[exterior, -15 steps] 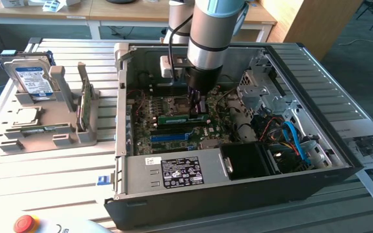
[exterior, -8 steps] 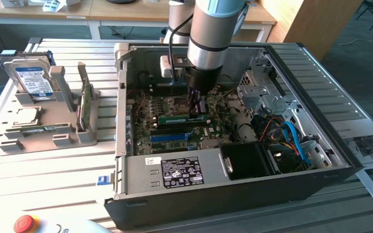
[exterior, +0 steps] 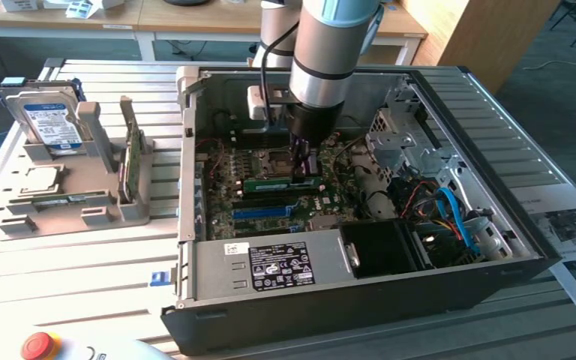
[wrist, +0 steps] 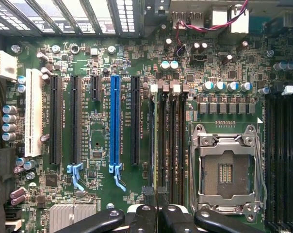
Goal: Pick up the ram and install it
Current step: 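Insert the ram into the slot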
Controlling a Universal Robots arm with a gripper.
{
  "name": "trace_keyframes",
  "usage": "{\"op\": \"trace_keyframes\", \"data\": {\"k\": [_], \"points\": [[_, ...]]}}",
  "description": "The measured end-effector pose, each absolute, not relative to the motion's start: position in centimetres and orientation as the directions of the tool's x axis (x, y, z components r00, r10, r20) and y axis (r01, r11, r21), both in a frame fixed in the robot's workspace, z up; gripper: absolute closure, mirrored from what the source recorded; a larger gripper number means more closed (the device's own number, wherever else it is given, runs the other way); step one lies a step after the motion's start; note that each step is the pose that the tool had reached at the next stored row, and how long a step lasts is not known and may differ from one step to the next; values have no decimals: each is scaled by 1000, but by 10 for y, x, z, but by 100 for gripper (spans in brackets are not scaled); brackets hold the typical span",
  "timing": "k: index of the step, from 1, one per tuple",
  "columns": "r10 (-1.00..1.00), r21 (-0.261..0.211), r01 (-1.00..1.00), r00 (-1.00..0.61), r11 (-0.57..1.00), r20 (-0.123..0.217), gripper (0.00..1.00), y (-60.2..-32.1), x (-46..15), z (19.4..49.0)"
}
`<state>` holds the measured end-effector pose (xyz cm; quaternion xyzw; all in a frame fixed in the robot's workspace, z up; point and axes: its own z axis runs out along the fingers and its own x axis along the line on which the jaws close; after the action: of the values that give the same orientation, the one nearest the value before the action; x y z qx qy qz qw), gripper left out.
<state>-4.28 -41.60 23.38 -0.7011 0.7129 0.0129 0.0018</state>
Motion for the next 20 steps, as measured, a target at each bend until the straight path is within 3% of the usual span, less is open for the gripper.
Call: {"op": "trace_keyframes", "data": {"k": [20], "points": [[-1000, 16, -1000, -17, 17, -21, 88, -415, -41, 233]]}}
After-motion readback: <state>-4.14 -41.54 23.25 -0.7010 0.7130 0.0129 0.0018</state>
